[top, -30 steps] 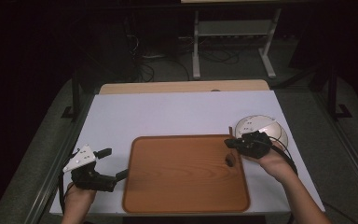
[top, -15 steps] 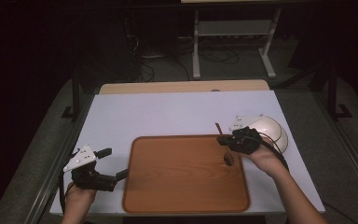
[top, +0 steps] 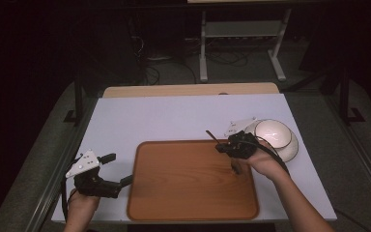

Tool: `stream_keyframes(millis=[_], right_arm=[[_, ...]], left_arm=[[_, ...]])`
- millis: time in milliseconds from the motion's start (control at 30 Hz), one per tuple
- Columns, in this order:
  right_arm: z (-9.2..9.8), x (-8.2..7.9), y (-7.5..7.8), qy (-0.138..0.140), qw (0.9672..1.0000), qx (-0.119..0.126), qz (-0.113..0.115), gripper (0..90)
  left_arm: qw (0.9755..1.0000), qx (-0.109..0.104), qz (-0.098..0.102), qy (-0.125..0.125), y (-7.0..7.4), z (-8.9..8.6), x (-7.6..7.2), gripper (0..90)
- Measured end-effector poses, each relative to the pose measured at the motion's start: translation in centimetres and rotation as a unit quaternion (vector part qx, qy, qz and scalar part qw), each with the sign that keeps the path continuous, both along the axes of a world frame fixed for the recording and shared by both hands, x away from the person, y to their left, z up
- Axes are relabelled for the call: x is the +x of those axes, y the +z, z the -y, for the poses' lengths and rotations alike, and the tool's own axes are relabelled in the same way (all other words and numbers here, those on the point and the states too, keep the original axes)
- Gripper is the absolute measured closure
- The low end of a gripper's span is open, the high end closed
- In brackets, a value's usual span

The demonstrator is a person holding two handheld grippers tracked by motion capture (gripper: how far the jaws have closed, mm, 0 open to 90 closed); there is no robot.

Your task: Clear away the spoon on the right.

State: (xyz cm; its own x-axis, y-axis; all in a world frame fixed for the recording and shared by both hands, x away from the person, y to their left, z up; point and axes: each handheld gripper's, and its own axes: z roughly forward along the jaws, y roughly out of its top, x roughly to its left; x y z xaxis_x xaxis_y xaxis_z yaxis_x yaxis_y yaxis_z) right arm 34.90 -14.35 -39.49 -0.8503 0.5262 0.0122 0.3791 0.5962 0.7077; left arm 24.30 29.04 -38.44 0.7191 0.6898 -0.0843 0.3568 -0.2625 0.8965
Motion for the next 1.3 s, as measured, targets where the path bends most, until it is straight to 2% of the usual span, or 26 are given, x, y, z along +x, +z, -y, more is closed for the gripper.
stream_keyframes(millis=[333, 567, 800, 1100, 1233, 1300], right_arm=[[-1.0, 0.8, -1.3, 0.016, 0.9994, -0.019, -0.024, 87.2], [-1.4, 0.6, -1.8, 0.026, 0.9985, -0.036, -0.032, 86.1], [-1.8, 0.5, -2.6, 0.045, 0.9961, -0.060, -0.046, 83.5], [-1.9, 0.5, -2.8, 0.045, 0.9955, -0.070, -0.047, 82.2], [-1.8, 0.4, -2.8, 0.045, 0.9956, -0.068, -0.046, 77.1], [-1.7, 0.4, -2.6, 0.045, 0.9960, -0.062, -0.046, 70.9]], left_arm=[[1.0000, 0.000, -0.001, 0.000, 0.0, 0.0, 0.0, 0.0], [1.0000, 0.001, -0.002, -0.002, 0.0, 0.0, 0.0, 0.0], [1.0000, 0.001, -0.001, -0.002, 0.0, 0.1, 0.0, 0.0], [1.0000, 0.001, -0.001, -0.003, 0.0, 0.1, 0.0, 0.0], [1.0000, 0.003, -0.001, -0.003, 0.0, 0.1, 0.0, 0.0], [1.0000, 0.001, -0.001, -0.002, 0.0, 0.0, 0.0, 0.0]])
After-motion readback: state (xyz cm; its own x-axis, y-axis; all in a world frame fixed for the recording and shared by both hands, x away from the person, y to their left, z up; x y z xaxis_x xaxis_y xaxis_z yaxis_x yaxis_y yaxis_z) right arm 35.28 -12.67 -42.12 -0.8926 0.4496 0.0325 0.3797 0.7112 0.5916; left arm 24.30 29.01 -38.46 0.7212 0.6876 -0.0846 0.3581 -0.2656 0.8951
